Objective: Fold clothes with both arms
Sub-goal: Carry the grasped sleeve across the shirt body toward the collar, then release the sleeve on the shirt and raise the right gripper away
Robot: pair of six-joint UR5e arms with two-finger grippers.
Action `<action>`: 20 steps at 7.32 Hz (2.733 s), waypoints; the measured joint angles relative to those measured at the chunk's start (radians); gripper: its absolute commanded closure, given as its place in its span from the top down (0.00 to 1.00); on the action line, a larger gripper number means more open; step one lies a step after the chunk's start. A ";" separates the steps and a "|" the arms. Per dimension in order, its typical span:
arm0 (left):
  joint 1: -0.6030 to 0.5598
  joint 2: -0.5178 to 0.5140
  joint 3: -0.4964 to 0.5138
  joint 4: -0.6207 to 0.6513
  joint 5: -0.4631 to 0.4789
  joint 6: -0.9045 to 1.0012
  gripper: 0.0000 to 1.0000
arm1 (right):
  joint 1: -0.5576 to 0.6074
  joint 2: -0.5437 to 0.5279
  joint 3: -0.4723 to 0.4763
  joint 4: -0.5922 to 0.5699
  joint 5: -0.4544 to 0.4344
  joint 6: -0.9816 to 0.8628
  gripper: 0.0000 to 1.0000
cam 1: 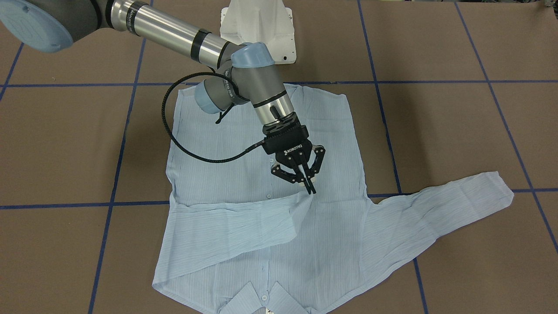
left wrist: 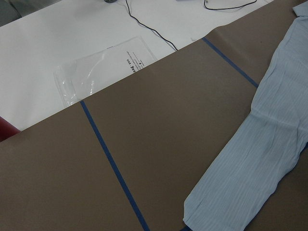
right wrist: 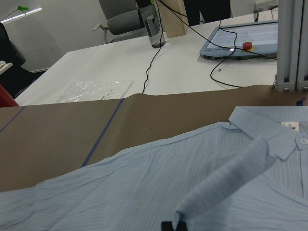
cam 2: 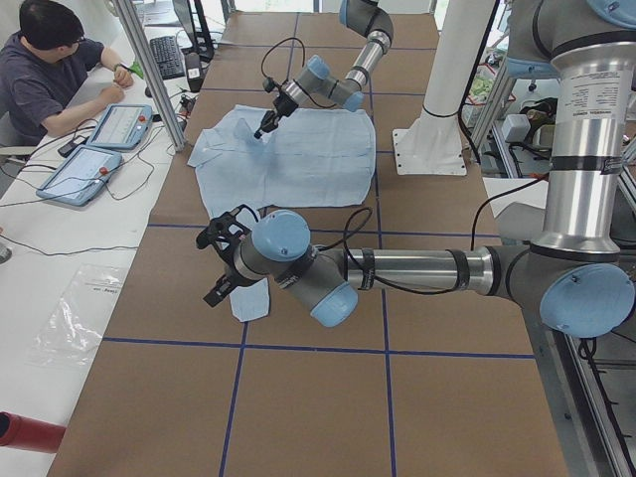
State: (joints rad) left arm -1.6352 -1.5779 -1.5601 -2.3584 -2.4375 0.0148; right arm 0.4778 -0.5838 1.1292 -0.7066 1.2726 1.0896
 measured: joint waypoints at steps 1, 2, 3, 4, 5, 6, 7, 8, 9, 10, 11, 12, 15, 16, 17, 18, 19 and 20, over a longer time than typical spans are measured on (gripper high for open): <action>0.000 0.000 0.001 0.000 0.001 0.000 1.00 | -0.015 0.004 -0.003 -0.004 -0.003 0.004 1.00; 0.000 0.000 0.002 0.000 0.002 0.000 1.00 | -0.022 0.008 -0.001 -0.030 -0.002 0.007 1.00; 0.000 -0.001 0.003 0.001 0.003 0.000 1.00 | -0.023 0.025 0.006 -0.114 -0.001 0.009 1.00; 0.000 -0.001 0.003 0.001 0.003 -0.002 1.00 | -0.012 0.050 0.014 -0.230 0.003 0.025 1.00; 0.001 -0.003 0.005 0.001 0.004 -0.003 1.00 | 0.021 0.062 0.021 -0.325 0.033 0.053 1.00; 0.001 -0.006 0.008 0.000 0.003 -0.003 1.00 | 0.084 0.061 0.027 -0.391 0.127 0.071 1.00; 0.001 -0.006 0.008 -0.013 0.003 -0.002 1.00 | 0.162 0.046 0.038 -0.451 0.251 0.066 1.00; 0.003 -0.003 0.011 -0.040 0.004 -0.003 1.00 | 0.239 0.017 0.072 -0.523 0.362 0.020 1.00; 0.006 0.000 0.025 -0.060 0.002 -0.004 1.00 | 0.315 -0.034 0.136 -0.602 0.459 -0.075 1.00; 0.021 0.001 0.044 -0.071 0.002 -0.030 1.00 | 0.387 -0.104 0.206 -0.654 0.544 -0.178 1.00; 0.047 0.005 0.065 -0.100 0.015 -0.100 1.00 | 0.464 -0.183 0.267 -0.676 0.637 -0.287 1.00; 0.084 0.014 0.091 -0.174 0.057 -0.213 1.00 | 0.551 -0.262 0.314 -0.683 0.731 -0.411 1.00; 0.265 0.038 0.218 -0.455 0.260 -0.568 0.73 | 0.755 -0.447 0.370 -0.683 0.918 -0.651 1.00; 0.306 0.037 0.261 -0.510 0.295 -0.628 0.60 | 0.776 -0.471 0.377 -0.680 0.932 -0.677 1.00; 0.343 0.034 0.282 -0.535 0.311 -0.718 0.61 | 0.784 -0.483 0.380 -0.678 0.937 -0.689 1.00; 0.388 0.030 0.291 -0.549 0.330 -0.809 0.64 | 0.786 -0.490 0.382 -0.676 0.938 -0.693 1.00; 0.433 0.025 0.295 -0.561 0.357 -0.862 0.66 | 0.787 -0.498 0.384 -0.675 0.938 -0.694 1.00; 0.467 0.023 0.296 -0.567 0.375 -0.884 0.66 | 0.788 -0.504 0.387 -0.674 0.937 -0.694 1.00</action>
State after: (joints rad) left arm -1.1684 -1.5553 -1.2642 -2.9254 -2.0626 -0.8695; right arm 1.2653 -1.0876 1.5157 -1.3809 2.2096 0.3955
